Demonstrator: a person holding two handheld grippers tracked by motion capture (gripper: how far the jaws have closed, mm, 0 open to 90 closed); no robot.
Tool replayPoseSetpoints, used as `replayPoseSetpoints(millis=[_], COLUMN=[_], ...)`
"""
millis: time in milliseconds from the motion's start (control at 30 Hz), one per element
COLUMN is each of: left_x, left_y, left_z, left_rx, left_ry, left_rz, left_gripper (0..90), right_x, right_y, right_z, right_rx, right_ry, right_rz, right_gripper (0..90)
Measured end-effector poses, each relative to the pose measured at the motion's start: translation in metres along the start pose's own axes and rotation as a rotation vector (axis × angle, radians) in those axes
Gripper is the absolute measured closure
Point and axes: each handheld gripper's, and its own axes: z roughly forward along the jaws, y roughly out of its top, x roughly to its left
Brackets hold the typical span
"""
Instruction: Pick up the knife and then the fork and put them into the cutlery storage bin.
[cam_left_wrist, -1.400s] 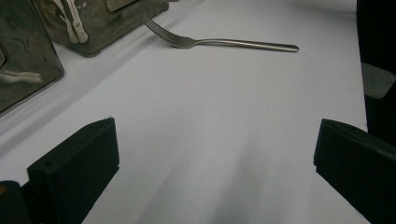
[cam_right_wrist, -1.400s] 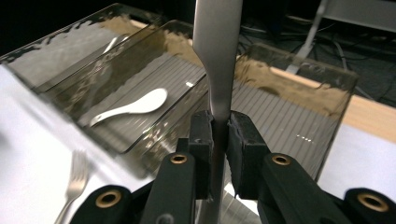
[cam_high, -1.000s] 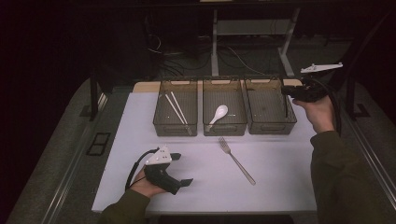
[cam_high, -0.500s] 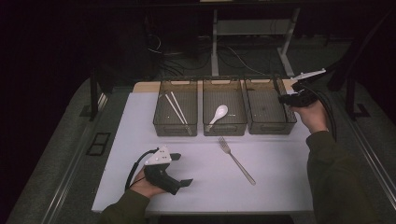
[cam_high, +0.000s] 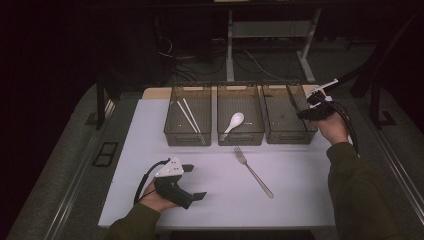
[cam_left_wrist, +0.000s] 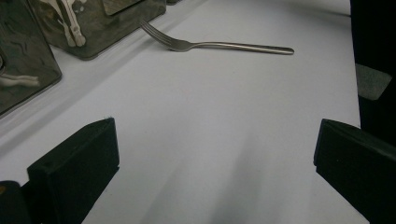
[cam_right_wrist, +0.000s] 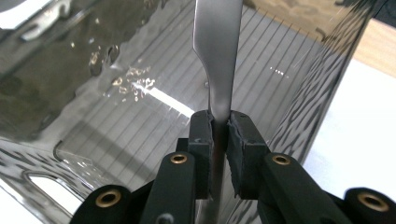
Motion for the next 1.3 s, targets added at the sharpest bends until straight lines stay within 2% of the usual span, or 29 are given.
replayPoseSetpoints(millis=[467, 567, 700, 800, 933, 1100, 1233, 1300], left_x=[-0.001, -0.001, -0.001, -0.001, -0.001, -0.001, -0.001, -0.001], left_y=[0.0, 0.0, 0.0, 0.0, 0.0, 0.0, 0.0, 0.0], left_z=[0.0, 0.0, 0.0, -0.001, 0.0, 0.0, 0.0, 0.0], left_rx=[0.003, 0.002, 0.002, 0.002, 0.003, 0.004, 0.006, 0.005], left_ry=[-0.001, -0.002, -0.001, -0.002, -0.002, -0.003, -0.003, -0.002], left_rz=[0.005, 0.004, 0.004, 0.004, 0.002, 0.001, 0.001, 0.001], left_gripper=[0.0, 0.0, 0.0, 0.0, 0.0, 0.0, 0.0, 0.0], right_x=[0.004, 0.006, 0.009, 0.009, 0.007, 0.005, 0.011, 0.016], right_y=[0.005, 0.006, 0.007, 0.006, 0.004, 0.0, -0.006, -0.009], right_z=[0.011, 0.012, 0.016, 0.017, 0.013, -0.005, -0.021, -0.03], right_rx=[0.06, 0.066, 0.071, 0.057, 0.028, -0.064, -0.145, -0.177], right_ry=[-0.009, -0.01, 0.013, 0.035, 0.078, 0.127, 0.134, 0.131], right_rz=[-0.011, -0.025, -0.027, -0.007, 0.029, 0.084, 0.076, 0.071], right_gripper=[79.7, 79.3, 75.2, 71.2, 64.8, 51.5, 43.2, 43.1])
